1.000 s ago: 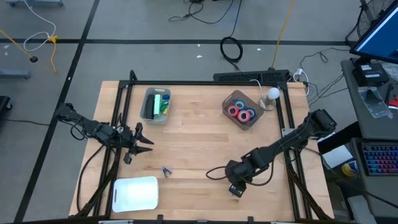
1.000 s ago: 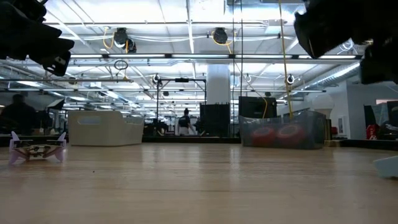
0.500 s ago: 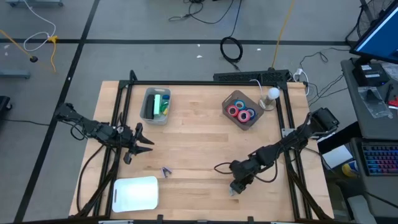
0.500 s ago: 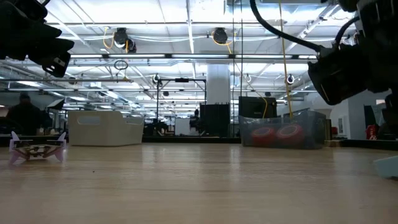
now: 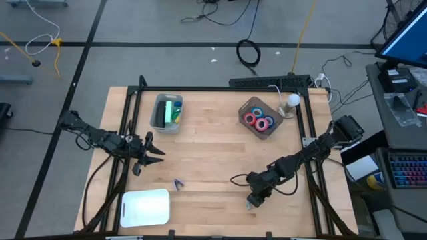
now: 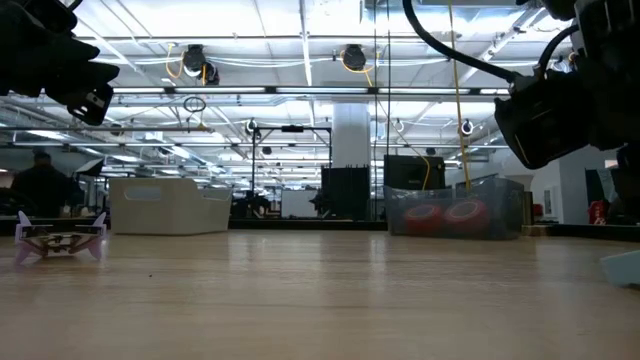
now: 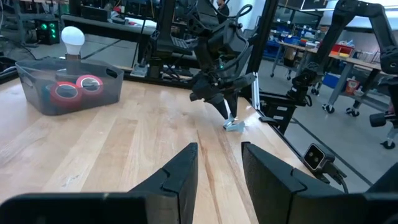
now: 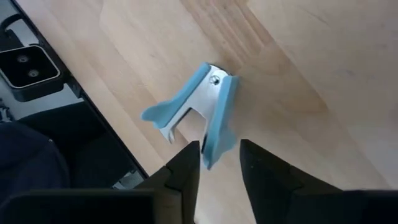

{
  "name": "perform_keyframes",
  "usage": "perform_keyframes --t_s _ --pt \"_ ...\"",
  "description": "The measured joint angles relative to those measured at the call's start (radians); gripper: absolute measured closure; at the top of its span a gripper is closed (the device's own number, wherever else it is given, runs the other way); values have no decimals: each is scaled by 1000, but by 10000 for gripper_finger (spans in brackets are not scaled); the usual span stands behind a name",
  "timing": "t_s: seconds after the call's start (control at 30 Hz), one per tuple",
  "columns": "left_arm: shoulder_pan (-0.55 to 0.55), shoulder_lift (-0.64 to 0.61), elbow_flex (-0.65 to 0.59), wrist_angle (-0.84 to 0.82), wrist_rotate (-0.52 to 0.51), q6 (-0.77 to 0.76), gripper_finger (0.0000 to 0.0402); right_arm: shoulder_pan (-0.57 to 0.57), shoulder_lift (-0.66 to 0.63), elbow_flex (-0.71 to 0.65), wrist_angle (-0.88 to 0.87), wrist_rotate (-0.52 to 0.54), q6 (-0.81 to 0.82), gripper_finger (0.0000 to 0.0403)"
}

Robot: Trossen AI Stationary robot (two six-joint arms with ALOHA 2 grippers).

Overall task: Pick and place Stapler, Stapler remover, tape
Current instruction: Put the light blue staple remover into the white bin

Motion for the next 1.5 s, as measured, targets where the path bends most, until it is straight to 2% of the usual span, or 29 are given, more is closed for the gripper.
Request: perform_keyframes --t_s 0.43,0.6,0.8,1.1,1.37,1.5 --pt "0 0 0 0 0 1 275 0 -1 0 -3 -2 -37 393" --pt "0 0 0 44 0 2 275 0 -1 0 -2 -3 -55 397" --pt "0 0 0 181 0 2 275 -11 -48 0 -10 11 -84 400" --pt "0 0 0 340 0 21 275 -100 -219 0 6 144 -178 402" --pt "0 0 0 448 -2 7 275 -225 -307 0 260 214 -330 402" --pt "0 0 0 473 -82 -93 275 -296 -307 0 430 216 -404 402"
